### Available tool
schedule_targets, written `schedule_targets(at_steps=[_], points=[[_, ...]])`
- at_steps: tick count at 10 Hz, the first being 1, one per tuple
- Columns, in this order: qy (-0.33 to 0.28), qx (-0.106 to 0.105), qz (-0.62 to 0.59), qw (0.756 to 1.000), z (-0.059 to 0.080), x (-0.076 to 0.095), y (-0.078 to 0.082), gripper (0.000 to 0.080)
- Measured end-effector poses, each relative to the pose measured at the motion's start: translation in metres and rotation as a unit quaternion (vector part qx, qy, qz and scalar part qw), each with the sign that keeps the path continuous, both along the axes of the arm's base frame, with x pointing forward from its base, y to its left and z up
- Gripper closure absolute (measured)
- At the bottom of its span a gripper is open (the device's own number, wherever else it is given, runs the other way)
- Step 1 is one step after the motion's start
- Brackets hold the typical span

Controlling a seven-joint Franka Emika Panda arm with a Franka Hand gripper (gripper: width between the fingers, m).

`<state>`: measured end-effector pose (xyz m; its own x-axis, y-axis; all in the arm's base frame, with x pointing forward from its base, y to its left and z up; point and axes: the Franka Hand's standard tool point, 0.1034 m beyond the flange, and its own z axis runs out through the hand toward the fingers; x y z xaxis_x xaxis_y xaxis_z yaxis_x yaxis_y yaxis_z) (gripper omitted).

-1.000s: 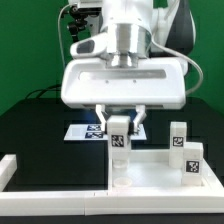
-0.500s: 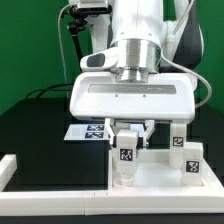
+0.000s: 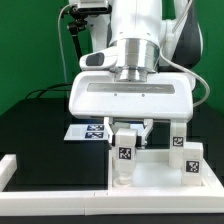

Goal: Assemble square table

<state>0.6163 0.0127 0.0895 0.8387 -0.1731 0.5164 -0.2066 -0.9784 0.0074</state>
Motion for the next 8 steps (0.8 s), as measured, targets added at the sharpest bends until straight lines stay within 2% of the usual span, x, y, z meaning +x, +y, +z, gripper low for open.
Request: schedule_targets(at_steps=[6, 7, 8], points=[[0.010, -0.007, 0.003, 1.000, -0.014, -0.006, -0.004, 0.0509], [0.011, -0.007, 0.003, 1.000, -0.014, -0.006, -0.004, 0.0459], [0.011, -0.007, 0.003, 1.000, -0.014, -0.006, -0.004, 0.0459]])
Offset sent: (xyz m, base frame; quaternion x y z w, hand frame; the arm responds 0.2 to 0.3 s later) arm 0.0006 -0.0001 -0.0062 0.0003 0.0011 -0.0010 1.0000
